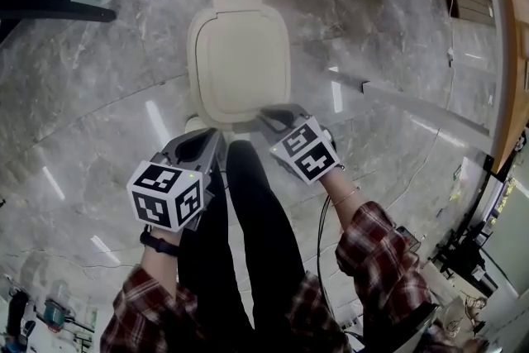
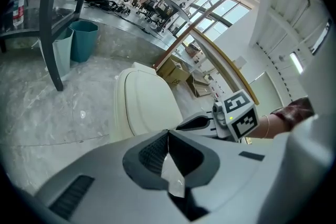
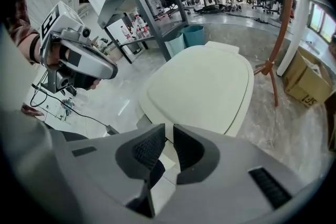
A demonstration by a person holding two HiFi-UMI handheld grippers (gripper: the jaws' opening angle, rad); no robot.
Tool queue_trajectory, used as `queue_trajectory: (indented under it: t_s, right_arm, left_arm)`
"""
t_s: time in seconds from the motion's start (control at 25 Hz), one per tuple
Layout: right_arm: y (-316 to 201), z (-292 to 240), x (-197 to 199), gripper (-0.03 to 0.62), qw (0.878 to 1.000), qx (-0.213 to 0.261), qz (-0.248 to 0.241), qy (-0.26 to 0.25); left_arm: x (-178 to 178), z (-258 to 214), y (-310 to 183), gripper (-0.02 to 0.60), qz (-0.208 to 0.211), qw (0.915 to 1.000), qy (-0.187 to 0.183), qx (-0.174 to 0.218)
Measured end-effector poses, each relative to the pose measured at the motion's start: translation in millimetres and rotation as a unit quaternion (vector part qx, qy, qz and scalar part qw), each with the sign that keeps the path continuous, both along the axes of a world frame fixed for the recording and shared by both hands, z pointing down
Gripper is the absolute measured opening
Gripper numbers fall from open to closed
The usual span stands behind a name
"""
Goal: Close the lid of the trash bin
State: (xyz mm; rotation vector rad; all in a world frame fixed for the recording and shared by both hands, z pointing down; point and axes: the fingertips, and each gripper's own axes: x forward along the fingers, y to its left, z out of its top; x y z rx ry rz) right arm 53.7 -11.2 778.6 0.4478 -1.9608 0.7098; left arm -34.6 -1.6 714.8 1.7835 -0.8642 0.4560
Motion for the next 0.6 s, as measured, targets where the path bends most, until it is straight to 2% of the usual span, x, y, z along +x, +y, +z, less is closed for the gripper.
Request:
queue_trajectory:
  t_s: [0.12,0.32,0.6]
  right_arm:
    - [-2,2,0,0.048,1.0,0.0,-0.009,0.002]
    - [-4,2,1,0.034,1.0,-0.004,0.003,-0.004]
    - [-4,3,1,0.028,1.0,0.014,0.002,-0.002]
  left_arm:
    - [-4,2,-4,0.012,-0.006,1.0,-0.002,0.002]
    - [-5,1,-13,0.012,-0.02,0.9998,0.003,0.004]
    - [-2,1,-16,0.012,-0.014,0.9999,0.002,0.003]
